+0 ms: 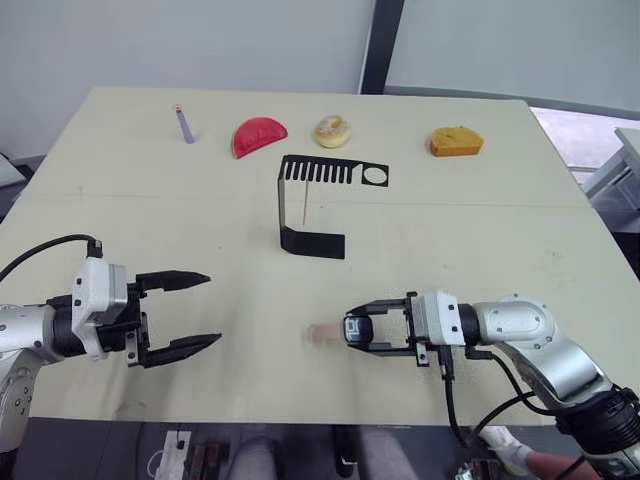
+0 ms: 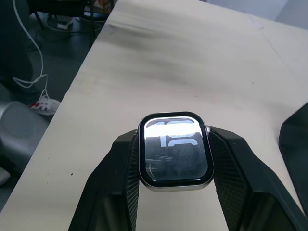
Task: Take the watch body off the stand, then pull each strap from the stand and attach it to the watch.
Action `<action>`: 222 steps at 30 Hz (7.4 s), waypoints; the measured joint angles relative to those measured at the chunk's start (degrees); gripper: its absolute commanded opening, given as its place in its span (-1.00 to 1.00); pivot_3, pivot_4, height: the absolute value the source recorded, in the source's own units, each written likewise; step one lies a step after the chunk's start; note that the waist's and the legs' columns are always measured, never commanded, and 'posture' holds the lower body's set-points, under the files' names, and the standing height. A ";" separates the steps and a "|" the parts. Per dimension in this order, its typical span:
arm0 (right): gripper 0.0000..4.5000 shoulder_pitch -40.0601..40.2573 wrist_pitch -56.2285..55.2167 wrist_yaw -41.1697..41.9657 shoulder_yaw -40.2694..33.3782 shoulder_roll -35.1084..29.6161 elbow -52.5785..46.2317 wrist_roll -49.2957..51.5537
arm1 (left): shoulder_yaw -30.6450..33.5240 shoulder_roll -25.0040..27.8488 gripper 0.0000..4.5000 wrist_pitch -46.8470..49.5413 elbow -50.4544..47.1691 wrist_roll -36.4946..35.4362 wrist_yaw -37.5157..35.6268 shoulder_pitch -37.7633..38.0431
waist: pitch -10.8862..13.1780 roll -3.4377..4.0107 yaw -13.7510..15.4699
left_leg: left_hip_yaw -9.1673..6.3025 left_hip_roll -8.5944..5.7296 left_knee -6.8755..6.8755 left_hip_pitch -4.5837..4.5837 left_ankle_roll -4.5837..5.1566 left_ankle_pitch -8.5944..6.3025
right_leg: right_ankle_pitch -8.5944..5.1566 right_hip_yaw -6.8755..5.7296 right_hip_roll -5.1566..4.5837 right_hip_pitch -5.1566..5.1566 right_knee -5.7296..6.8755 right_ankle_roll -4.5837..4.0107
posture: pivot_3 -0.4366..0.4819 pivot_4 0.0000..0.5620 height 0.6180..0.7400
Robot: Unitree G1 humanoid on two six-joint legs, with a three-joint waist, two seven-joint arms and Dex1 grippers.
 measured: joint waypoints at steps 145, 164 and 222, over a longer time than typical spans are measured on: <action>-1.00 -33.11 -8.23 -14.40 -11.10 38.26 73.95 -18.28 | -31.70 -44.06 0.45 -5.02 17.07 37.63 64.35 -30.22 | -0.04 0.04 -2.31 | 0.02 0.06 0.35 0.26 -0.29 0.09 | -0.11 0.12 0.03 -0.02 1.02 -0.21 | -0.05 -0.47 1.00; -1.00 -32.40 -7.23 -14.38 -11.08 38.24 72.69 -18.30 | -31.04 -46.06 -0.99 -10.01 21.19 37.66 64.88 -30.35 | -0.04 0.03 -2.18 | 0.02 0.06 0.35 0.26 -0.30 0.09 | -0.11 0.10 0.02 -0.02 1.01 -0.21 | -0.05 -0.47 1.00; 0.71 16.09 36.78 -6.07 -27.38 15.31 -4.35 23.54 | -6.86 -4.97 -1.00 23.16 2.69 -22.32 16.59 -9.09 | 0.13 0.26 -0.66 | -0.20 0.06 -0.01 0.11 -0.33 0.02 | -0.14 -0.02 0.03 -0.02 0.50 -0.26 | -0.05 -0.47 1.00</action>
